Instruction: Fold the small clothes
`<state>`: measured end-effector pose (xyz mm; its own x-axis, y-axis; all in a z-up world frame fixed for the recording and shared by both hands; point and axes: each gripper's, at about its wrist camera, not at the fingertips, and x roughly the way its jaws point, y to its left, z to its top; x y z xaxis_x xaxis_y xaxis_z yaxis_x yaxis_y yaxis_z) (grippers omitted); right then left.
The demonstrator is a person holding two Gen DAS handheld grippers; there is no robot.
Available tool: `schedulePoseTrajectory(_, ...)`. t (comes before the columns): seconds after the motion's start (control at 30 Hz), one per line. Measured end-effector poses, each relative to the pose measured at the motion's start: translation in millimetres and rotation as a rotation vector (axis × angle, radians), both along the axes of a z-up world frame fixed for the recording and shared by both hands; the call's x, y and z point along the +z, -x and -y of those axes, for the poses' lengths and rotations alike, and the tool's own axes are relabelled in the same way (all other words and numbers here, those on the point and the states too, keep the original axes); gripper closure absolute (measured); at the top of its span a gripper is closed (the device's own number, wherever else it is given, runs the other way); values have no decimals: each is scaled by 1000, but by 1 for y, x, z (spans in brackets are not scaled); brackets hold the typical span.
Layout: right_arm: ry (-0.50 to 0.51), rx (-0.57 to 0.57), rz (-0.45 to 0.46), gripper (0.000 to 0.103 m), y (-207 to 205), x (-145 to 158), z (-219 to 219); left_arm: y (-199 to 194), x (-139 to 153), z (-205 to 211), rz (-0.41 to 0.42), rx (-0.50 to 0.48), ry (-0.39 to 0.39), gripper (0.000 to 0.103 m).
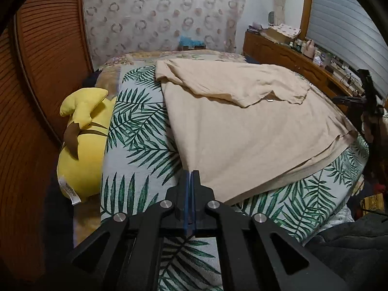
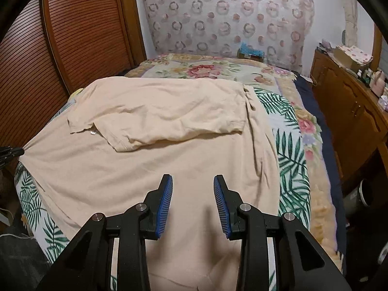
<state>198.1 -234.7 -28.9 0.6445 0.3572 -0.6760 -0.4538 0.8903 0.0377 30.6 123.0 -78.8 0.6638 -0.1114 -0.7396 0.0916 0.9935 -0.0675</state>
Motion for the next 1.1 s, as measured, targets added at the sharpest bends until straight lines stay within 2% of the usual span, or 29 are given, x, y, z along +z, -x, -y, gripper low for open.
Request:
schedulePoseTrajectory(0.13,-13,-12,2,66,-10,-5,-2,-6,2,5,5,-11,-9,100)
schedulePoseTrajectory(0.2,-24,-26,2,66,-16,-7,-4,-14,3,5,11,-26,6,94)
schedulePoseTrajectory(0.27,-31,-39,-2,66,-27,-9,-5,-28,7,5,21,-28,18,64)
schedulePoseTrajectory(0.37,-24,-49,-9,66,-41,-11,-6,-52,13,7,51,-15,18,42)
schedulePoseTrajectory(0.57,-10,-45,-52,66,-80,-15,-15,-112,19,9,71,24,9,40)
schedulePoseTrajectory(0.73,55,-51,-96,66,-112,-24,-27,-159,14,6,57,36,-7,40)
schedulePoseTrajectory(0.87,77,-88,-113,66,-132,-29,-27,-187,10,5,47,44,-29,40)
schedulePoseTrajectory(1.1,73,-98,-114,66,-138,-21,-36,-214,-2,5,9,34,-36,40)
